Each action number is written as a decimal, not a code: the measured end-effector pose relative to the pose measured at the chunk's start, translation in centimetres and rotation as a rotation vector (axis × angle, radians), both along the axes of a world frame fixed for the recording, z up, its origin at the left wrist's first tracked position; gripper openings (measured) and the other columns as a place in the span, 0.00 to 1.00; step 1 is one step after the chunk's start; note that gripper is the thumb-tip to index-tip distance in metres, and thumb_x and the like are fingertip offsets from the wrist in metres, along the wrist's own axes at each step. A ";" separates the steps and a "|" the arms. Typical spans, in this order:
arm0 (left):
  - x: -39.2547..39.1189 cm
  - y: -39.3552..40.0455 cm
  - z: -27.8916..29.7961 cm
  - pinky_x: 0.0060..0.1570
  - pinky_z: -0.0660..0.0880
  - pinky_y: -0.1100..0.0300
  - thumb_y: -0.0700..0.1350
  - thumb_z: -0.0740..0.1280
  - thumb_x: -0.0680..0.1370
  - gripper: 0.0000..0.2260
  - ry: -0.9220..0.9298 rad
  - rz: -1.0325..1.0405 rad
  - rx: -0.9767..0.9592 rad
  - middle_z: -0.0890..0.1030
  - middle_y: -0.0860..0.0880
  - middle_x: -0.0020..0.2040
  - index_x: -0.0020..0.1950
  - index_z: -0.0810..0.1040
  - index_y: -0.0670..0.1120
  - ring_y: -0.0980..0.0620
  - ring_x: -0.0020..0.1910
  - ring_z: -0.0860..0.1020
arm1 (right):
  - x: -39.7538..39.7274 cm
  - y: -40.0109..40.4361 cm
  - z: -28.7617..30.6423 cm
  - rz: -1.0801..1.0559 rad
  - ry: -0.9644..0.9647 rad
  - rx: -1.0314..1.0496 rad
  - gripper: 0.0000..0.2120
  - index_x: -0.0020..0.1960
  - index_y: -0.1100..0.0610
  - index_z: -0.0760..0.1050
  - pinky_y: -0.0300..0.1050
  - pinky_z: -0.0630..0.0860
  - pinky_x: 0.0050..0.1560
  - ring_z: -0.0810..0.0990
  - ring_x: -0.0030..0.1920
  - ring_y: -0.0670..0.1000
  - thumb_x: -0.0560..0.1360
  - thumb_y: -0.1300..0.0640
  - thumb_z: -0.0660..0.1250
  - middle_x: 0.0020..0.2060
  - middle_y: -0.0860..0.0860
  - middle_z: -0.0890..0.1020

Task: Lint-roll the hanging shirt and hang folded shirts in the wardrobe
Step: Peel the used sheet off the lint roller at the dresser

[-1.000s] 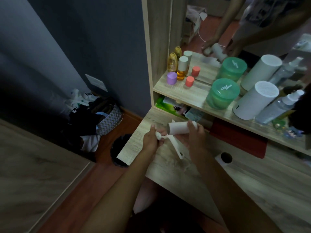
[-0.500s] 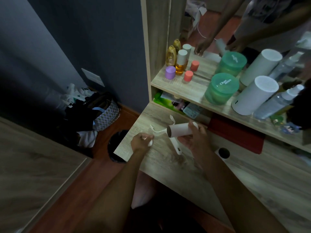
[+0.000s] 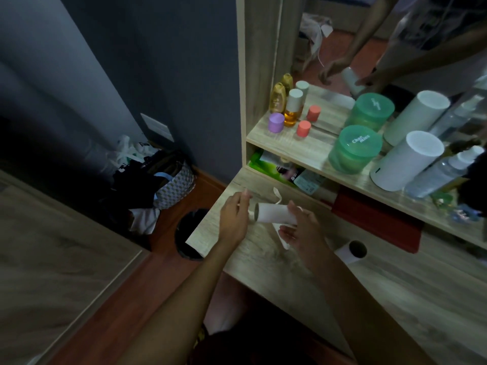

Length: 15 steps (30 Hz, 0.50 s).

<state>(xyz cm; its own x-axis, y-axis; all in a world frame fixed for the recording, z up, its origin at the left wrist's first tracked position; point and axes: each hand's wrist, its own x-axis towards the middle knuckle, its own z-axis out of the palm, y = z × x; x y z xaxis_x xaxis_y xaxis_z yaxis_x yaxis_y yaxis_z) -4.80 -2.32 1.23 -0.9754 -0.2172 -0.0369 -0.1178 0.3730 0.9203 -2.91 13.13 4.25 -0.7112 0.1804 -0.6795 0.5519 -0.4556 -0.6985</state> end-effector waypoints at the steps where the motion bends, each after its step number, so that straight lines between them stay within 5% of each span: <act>1: 0.1 0.2 1.1 0.42 0.74 0.67 0.55 0.53 0.82 0.19 -0.054 -0.072 0.076 0.80 0.51 0.46 0.52 0.80 0.46 0.56 0.45 0.77 | -0.1 -0.6 0.2 0.002 0.005 -0.011 0.11 0.54 0.54 0.71 0.45 0.78 0.36 0.79 0.44 0.54 0.75 0.54 0.70 0.49 0.56 0.76; 4: 0.3 -0.1 1.8 0.33 0.73 0.68 0.54 0.59 0.80 0.14 -0.134 -0.272 0.072 0.81 0.51 0.47 0.53 0.80 0.48 0.58 0.39 0.78 | -0.2 -2.4 0.3 0.019 0.057 -0.093 0.06 0.48 0.51 0.72 0.44 0.77 0.36 0.78 0.45 0.54 0.75 0.58 0.69 0.50 0.56 0.76; 9: 0.7 -3.0 1.1 0.36 0.71 0.54 0.65 0.63 0.73 0.24 -0.126 -0.142 0.052 0.75 0.53 0.33 0.40 0.77 0.43 0.53 0.35 0.74 | 0.0 -3.3 -0.1 0.050 0.025 -0.190 0.09 0.53 0.57 0.75 0.38 0.76 0.31 0.78 0.44 0.52 0.75 0.56 0.70 0.49 0.57 0.78; 15: 1.0 -3.6 1.4 0.37 0.70 0.59 0.58 0.67 0.75 0.20 -0.154 -0.170 0.023 0.76 0.53 0.33 0.38 0.77 0.41 0.55 0.34 0.74 | 0.3 -2.4 -2.0 0.200 0.056 -0.135 0.09 0.52 0.59 0.79 0.41 0.78 0.37 0.81 0.44 0.51 0.76 0.53 0.68 0.50 0.60 0.81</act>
<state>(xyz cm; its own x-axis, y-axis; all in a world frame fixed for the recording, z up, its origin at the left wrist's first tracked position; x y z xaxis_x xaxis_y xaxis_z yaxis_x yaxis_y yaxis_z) -3.85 -5.87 2.66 -0.9804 -0.0475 -0.1913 -0.1949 0.3782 0.9050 -2.65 10.77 2.28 -0.7608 -0.0574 -0.6464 0.6026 -0.4322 -0.6709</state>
